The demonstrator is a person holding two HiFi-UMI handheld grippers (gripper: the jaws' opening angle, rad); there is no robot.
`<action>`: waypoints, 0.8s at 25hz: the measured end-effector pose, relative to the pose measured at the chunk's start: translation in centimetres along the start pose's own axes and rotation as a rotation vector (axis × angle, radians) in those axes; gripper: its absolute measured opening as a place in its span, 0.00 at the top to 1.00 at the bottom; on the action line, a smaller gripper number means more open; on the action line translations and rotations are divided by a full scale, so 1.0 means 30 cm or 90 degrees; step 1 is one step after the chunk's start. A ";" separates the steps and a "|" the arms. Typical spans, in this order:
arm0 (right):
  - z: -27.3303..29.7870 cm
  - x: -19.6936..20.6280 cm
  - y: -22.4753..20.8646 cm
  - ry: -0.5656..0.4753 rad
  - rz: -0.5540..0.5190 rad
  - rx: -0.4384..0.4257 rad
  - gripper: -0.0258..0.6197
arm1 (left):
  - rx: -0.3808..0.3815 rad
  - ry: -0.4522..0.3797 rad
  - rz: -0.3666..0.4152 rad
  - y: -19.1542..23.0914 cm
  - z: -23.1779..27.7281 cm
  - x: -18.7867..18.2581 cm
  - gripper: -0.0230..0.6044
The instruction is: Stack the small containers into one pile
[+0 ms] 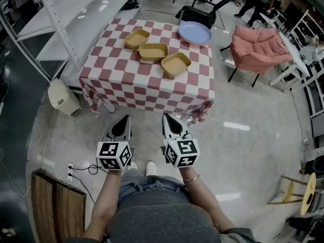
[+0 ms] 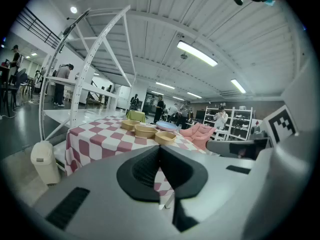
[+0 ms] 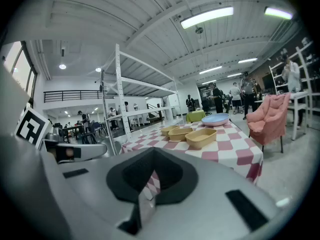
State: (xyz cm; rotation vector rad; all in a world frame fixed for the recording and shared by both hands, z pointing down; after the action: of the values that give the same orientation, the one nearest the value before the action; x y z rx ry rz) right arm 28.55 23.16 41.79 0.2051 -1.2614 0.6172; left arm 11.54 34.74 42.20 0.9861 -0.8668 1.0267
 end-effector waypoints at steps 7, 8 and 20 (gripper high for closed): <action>0.010 0.003 -0.017 0.005 -0.011 -0.021 0.95 | -0.001 0.000 0.013 -0.021 0.019 0.001 0.94; 0.010 0.004 -0.017 0.007 -0.016 -0.026 0.95 | -0.002 0.003 0.017 -0.024 0.022 0.002 0.94; 0.058 -0.039 -0.075 0.005 -0.003 -0.028 0.94 | -0.028 -0.005 0.004 0.003 0.087 -0.060 0.94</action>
State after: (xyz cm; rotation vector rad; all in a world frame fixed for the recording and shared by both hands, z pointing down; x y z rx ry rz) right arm 28.12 20.10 41.67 0.1693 -1.2649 0.5854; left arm 10.63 31.80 41.39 0.9514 -0.8956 1.0055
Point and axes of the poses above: the fingertips, and each gripper's own axes: z forward along the fingers, y to its left, x out of its underside, the point moved 8 cm from there along -z, backward along the fingers, and after that the axes turned 5 degrees about y, right-handed, at the moved point
